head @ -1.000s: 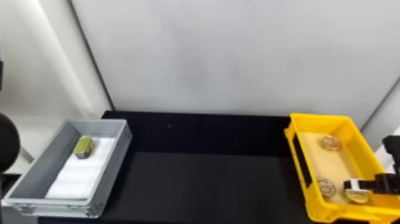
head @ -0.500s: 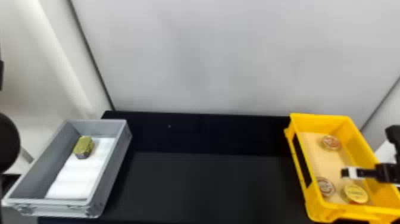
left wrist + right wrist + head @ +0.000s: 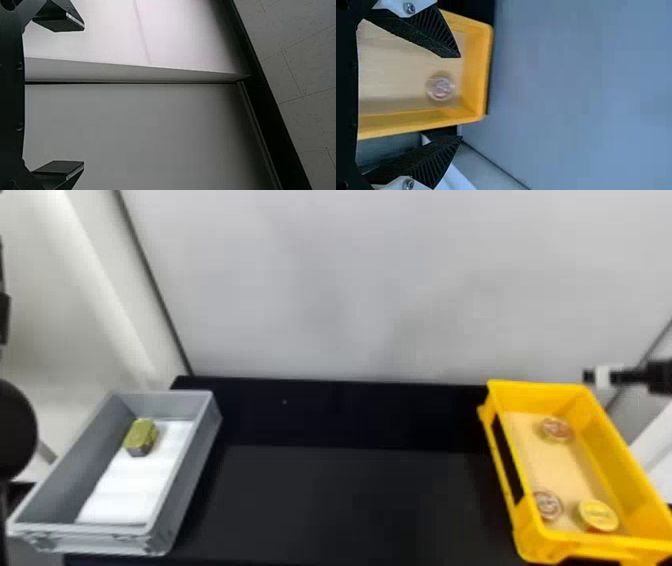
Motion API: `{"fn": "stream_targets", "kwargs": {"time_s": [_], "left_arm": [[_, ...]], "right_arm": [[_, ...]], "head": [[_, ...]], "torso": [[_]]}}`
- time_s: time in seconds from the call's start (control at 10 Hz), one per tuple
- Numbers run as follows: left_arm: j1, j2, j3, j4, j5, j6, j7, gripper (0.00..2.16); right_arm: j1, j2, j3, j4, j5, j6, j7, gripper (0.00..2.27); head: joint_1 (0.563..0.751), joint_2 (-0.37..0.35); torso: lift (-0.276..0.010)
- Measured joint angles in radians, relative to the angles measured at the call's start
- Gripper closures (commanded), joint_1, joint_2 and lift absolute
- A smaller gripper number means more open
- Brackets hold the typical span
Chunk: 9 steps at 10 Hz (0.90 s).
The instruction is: Pick up the round yellow can and place it in the yellow rectangular box
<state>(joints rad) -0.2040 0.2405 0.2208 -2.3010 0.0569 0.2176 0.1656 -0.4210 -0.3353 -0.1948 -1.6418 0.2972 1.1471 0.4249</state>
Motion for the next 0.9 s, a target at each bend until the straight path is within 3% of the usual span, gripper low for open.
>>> {"fn": "stream_targets", "kwargs": {"time_s": [0.2, 0.4, 0.5, 0.7, 0.9], "left_arm": [[0.006, -0.008, 0.0, 0.0, -0.003, 0.004, 0.002, 0.07], [0.016, -0.015, 0.007, 0.002, -0.003, 0.005, 0.004, 0.07], [0.021, -0.017, 0.01, 0.002, -0.003, 0.005, 0.005, 0.07], [0.027, -0.02, 0.012, 0.005, -0.003, 0.001, 0.006, 0.07], [0.039, -0.026, 0.02, 0.007, -0.003, -0.007, 0.01, 0.07]], "right_arm": [[-0.016, 0.012, 0.035, -0.208, -0.078, -0.01, -0.146, 0.12], [-0.001, 0.022, 0.068, -0.361, -0.332, -0.208, -0.442, 0.12], [-0.006, 0.022, 0.113, -0.426, -0.422, -0.312, -0.539, 0.13], [-0.041, 0.026, 0.202, -0.524, -0.414, -0.433, -0.602, 0.12], [-0.077, 0.054, 0.306, -0.586, -0.229, -0.548, -0.605, 0.11]], "head": [[0.694, 0.054], [0.694, 0.054], [0.694, 0.054], [0.694, 0.054], [0.694, 0.054]], "torso": [[-0.003], [-0.003], [-0.003], [-0.003], [-0.003]]}}
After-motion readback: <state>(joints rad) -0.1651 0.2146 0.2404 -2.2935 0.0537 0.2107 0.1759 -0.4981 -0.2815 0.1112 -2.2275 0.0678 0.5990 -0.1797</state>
